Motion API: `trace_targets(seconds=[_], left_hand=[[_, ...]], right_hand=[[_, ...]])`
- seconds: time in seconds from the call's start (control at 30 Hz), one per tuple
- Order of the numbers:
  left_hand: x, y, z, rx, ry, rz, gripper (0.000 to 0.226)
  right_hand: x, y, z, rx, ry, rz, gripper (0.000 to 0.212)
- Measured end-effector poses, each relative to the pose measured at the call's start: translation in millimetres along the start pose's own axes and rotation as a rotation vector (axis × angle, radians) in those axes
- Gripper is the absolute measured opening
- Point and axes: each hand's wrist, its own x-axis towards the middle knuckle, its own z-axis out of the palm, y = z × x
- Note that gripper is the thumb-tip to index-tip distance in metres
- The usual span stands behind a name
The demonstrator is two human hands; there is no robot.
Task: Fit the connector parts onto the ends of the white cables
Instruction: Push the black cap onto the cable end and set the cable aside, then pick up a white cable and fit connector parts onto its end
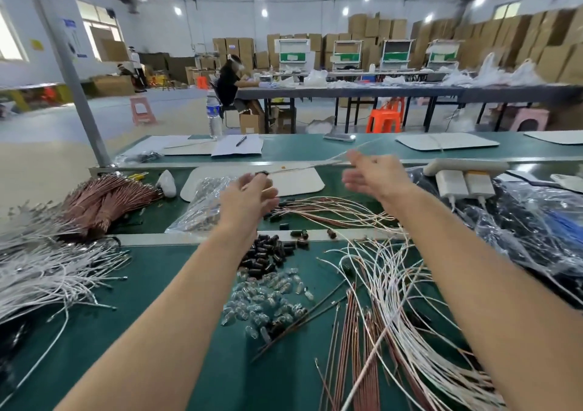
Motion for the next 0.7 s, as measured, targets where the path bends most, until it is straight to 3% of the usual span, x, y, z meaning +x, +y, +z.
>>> trace_targets(seconds=[0.1,0.2,0.33,0.43,0.7], left_hand=[[20,-9,15,0.238,-0.01,-0.155,0.03],[6,-30,14,0.64,-0.209,-0.123,0.011],[-29,-52,8,1.321,-0.601,0.012,0.024],[-51,-62,4,1.752,-0.66,0.184,0.025],[-86,-93,-2,2.04,-0.581,0.45,0.028]], right_hand=[[16,25,-11,-0.16,-0.066,0.233,0.054],[9,59,-18,-0.254,-0.062,0.167,0.039],[-7,85,-15,-0.307,-0.014,0.085,0.029],[-21,91,-5,-0.375,-0.023,0.018,0.03],[-65,98,22,-0.45,-0.024,-0.092,0.029]])
